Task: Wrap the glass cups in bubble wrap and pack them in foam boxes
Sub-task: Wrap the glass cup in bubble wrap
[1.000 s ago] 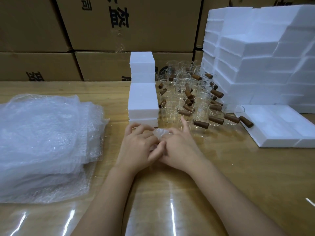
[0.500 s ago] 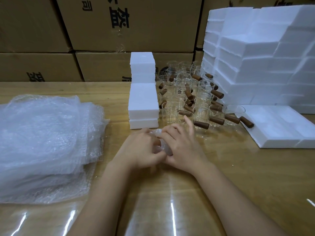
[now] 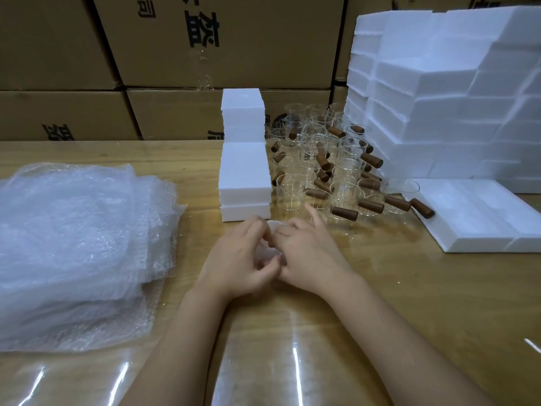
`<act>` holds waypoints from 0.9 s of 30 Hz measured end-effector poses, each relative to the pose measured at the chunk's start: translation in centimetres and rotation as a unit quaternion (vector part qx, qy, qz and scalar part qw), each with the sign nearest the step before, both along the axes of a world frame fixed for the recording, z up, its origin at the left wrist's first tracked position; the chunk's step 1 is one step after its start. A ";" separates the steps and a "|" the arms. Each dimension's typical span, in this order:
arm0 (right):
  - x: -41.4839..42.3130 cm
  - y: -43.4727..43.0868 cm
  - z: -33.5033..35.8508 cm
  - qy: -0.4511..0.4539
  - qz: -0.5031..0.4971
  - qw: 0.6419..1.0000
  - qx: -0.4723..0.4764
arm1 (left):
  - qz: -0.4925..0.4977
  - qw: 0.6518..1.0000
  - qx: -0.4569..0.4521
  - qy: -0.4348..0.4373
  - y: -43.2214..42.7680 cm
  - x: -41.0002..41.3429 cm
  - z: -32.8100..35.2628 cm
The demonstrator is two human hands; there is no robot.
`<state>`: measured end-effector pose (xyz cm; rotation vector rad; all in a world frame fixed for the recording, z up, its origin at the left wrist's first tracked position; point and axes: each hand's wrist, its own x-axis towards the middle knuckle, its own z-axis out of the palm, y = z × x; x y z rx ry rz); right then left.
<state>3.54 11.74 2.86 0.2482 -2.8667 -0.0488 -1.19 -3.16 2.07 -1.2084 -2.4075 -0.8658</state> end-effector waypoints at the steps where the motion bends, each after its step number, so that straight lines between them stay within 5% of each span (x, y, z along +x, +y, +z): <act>1: 0.0 0.0 0.0 -0.003 0.003 1.000 0.003 | -0.006 1.000 -0.016 0.002 0.1 -0.1 0.0; 8: 0.1 0.5 -0.3 0.014 0.039 0.998 -0.043 | 0.019 0.993 -0.117 0.027 0.2 -0.7 0.7; 16: 0.8 1.9 -1.9 0.135 0.081 0.971 -0.180 | 0.030 0.983 -0.180 0.034 1.0 -0.9 0.4; 21: 0.8 1.9 -1.6 0.183 0.088 0.969 -0.142 | 0.031 0.980 -0.192 0.040 1.2 -0.8 0.4; 27: 0.5 1.2 -1.2 0.133 0.073 0.984 -0.098 | 0.040 0.978 -0.205 0.005 1.5 -0.7 1.0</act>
